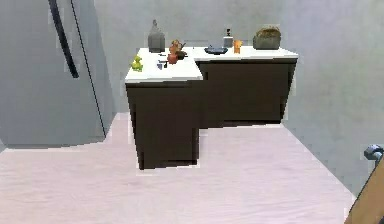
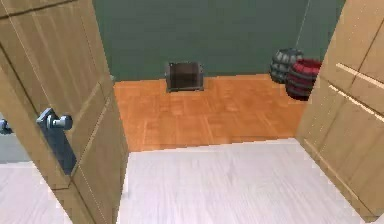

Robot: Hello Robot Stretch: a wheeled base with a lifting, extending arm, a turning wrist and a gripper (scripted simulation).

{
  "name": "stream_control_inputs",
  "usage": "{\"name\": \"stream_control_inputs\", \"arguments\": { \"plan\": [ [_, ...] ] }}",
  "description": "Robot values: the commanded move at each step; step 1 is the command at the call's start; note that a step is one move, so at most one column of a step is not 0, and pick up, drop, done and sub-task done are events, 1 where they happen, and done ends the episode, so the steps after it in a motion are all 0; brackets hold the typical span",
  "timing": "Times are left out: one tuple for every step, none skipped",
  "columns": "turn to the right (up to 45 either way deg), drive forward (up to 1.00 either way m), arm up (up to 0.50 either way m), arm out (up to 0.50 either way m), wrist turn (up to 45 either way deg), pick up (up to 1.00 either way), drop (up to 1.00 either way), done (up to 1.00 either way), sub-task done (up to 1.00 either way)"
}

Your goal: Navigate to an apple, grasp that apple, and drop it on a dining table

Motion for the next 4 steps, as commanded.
{"name": "stream_control_inputs", "arguments": {
  "plan": [
    [0.0, 1.0, 0.0, 0.0, 0.0, 0.0, 0.0, 0.0, 0.0],
    [-45.0, 0.0, 0.0, 0.0, 0.0, 0.0, 0.0, 0.0, 0.0],
    [-45.0, 0.0, 0.0, 0.0, 0.0, 0.0, 0.0, 0.0, 0.0],
    [-9.0, 0.0, 0.0, 0.0, 0.0, 0.0, 0.0, 0.0, 0.0]
  ]
}}
